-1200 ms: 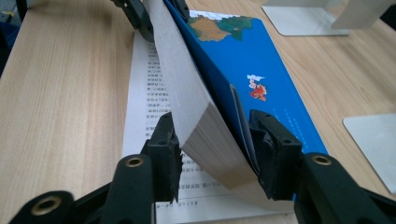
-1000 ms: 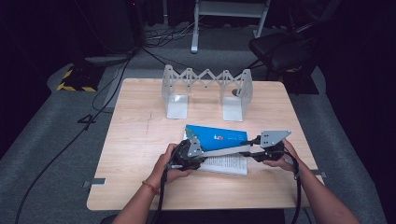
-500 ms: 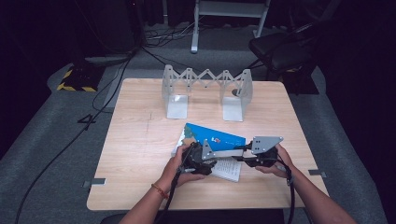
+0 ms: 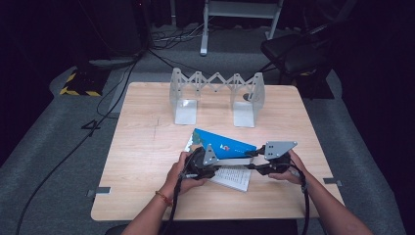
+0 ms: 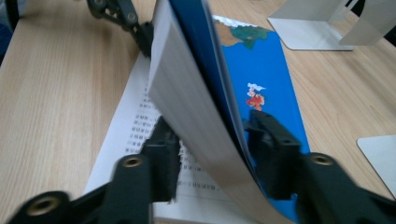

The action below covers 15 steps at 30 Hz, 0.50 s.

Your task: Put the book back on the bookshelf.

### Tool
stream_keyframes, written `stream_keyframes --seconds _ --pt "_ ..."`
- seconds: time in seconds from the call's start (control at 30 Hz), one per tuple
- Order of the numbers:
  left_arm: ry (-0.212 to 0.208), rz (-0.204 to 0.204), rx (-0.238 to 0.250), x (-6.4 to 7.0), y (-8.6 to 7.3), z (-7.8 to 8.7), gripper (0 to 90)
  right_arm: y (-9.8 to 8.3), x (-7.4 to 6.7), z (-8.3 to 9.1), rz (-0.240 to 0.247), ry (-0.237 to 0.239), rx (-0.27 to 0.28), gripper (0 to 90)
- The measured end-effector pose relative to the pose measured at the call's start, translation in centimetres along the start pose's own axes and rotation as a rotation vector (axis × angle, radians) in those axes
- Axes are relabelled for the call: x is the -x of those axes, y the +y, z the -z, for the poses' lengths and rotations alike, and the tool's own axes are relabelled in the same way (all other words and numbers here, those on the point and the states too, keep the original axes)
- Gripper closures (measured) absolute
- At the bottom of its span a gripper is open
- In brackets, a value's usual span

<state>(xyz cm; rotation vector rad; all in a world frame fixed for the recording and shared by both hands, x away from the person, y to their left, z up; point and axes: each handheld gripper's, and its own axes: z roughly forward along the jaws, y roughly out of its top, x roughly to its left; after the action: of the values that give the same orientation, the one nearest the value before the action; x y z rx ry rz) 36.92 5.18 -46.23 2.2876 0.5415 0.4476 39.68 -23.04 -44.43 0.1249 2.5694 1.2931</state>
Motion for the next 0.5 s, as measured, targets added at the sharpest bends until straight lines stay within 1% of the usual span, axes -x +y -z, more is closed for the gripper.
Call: stream_keyframes --seconds 0.03,0.1,0.13,0.17,0.2,0.23,0.27,0.3,0.37,0.4,0.43,0.5 --pt "-0.002 -0.003 -0.008 0.0 0.1 0.0 56.7 -0.1 -0.1 0.1 0.022 -0.008 0.012 63.9" --pt "0.010 -0.019 -0.025 0.2 0.4 0.2 55.7 0.0 -0.1 0.1 0.022 -0.010 0.007 64.9" --pt "-0.009 -0.003 -0.012 0.3 0.5 0.3 52.1 0.2 -0.2 0.1 0.018 -0.012 -0.003 65.4" --pt "-0.021 -0.001 -0.006 0.5 0.7 0.4 47.0 0.4 -0.4 0.2 0.019 -0.014 -0.010 65.8" --pt "-0.020 -0.015 -0.011 0.7 0.9 0.5 41.5 0.6 -0.5 0.2 0.017 -0.024 -0.013 66.3" --pt "-0.001 -0.033 -0.015 1.1 1.2 0.4 37.5 0.8 -0.6 0.3 0.015 -0.029 -0.014 66.7" --pt "0.017 -0.040 -0.016 1.4 1.5 0.3 31.8 1.0 -0.6 0.4 0.005 -0.030 -0.013 67.0" --pt "0.036 -0.048 -0.029 1.6 1.9 0.2 26.7 1.1 -0.7 0.5 -0.003 -0.033 -0.013 67.3" --pt "0.039 -0.044 -0.025 1.6 2.0 0.3 27.1 1.3 -0.7 0.6 -0.011 -0.033 -0.015 67.6" --pt "0.030 -0.032 -0.016 1.5 2.2 0.4 27.4 1.4 -0.7 0.8 -0.019 -0.036 -0.014 67.9" --pt "0.039 -0.029 -0.013 1.5 2.2 0.4 27.5 1.5 -0.8 1.0 -0.024 -0.036 -0.013 68.2" --pt "0.075 -0.038 -0.035 1.6 2.6 0.3 30.3 1.7 -1.0 1.2 -0.023 -0.041 -0.013 68.8"
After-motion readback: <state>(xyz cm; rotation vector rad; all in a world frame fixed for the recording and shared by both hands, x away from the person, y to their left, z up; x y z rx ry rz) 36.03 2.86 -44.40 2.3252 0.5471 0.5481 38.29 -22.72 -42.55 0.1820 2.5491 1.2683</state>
